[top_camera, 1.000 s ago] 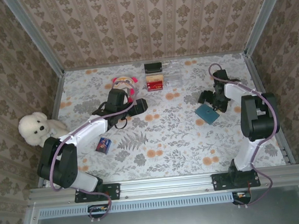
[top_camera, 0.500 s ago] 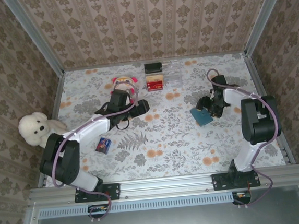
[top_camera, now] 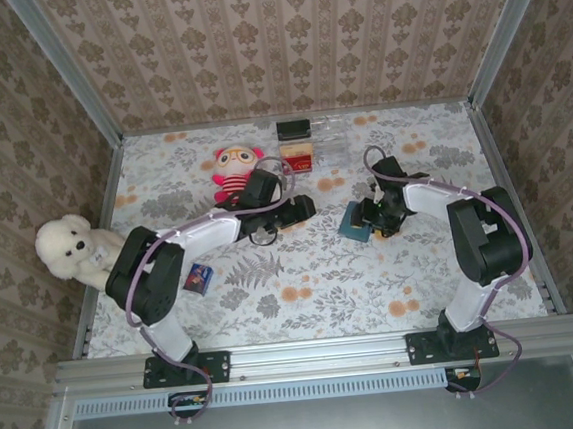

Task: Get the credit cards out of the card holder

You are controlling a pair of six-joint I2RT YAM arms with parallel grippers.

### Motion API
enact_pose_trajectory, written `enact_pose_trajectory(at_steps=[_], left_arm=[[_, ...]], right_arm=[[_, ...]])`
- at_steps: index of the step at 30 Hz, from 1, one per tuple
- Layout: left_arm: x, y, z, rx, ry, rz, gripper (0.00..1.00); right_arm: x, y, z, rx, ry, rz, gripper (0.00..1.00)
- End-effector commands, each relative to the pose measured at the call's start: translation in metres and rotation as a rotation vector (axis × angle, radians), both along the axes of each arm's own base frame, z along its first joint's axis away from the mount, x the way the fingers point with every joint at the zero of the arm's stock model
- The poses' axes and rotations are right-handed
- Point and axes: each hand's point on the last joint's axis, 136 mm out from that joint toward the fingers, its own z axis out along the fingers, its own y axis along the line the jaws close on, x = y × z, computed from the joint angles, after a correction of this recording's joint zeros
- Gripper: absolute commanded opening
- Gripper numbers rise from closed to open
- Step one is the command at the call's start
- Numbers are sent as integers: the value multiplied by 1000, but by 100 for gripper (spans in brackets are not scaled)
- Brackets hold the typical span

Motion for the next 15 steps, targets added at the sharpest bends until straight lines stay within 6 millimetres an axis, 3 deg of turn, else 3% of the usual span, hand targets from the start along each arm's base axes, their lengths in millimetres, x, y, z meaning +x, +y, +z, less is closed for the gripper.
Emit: enact_pose_trajectory(at_steps=[1,10,15], left_arm=[[-2,-15,8,-9,33,-10,82],[3,-25,-5,8,86,-33,75],[4,-30,-10,14,108,-57,72]], right_arm=[[-4,5,-8,1,19,43,57],[-12,11,-12,-138,42,171,52],[8,-2,13,-151,-47,63,58]])
